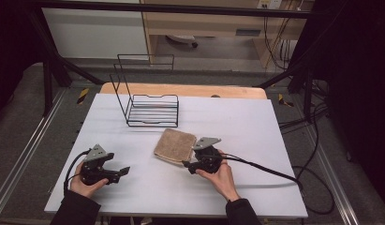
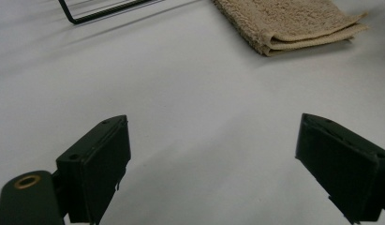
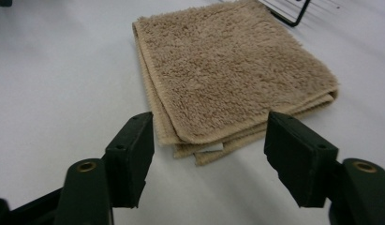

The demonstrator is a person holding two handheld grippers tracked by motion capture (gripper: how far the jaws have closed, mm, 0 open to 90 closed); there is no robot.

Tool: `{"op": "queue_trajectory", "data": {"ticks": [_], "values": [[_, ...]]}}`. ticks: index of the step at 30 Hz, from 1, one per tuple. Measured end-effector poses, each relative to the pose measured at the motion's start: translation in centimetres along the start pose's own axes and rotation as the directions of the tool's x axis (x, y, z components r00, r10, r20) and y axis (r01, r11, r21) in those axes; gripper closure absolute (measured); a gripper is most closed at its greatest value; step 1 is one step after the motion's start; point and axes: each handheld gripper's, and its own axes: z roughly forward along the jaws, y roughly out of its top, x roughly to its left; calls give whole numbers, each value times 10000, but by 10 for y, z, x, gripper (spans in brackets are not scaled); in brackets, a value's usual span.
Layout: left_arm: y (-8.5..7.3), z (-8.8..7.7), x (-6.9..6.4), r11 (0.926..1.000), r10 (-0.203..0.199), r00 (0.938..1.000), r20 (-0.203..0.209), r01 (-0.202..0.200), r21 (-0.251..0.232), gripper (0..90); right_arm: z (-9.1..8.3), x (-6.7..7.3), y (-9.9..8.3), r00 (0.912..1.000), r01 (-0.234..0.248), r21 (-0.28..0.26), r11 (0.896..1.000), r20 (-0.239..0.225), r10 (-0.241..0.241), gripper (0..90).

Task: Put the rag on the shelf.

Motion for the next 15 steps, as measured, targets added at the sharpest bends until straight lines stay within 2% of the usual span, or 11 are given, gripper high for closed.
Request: {"op": "queue_trajectory", "data": {"ticks": [6, 10, 15], "values": [[0, 0, 0, 10000, 6, 10000, -6, -6, 3, 105, 18, 6, 4, 9989, 455, 471, 9979, -88, -451, 400], [0, 0, 0, 10000, -12, 10000, -3, 12, 17, 106, 28, 8, 4, 9966, 797, 914, 9926, 115, -810, 437], [0, -1, 1, 10000, -40, 10000, -27, 40, 0, 108, 33, 5, 4, 9930, 1110, 1014, 9886, 302, -1146, 513]]}}
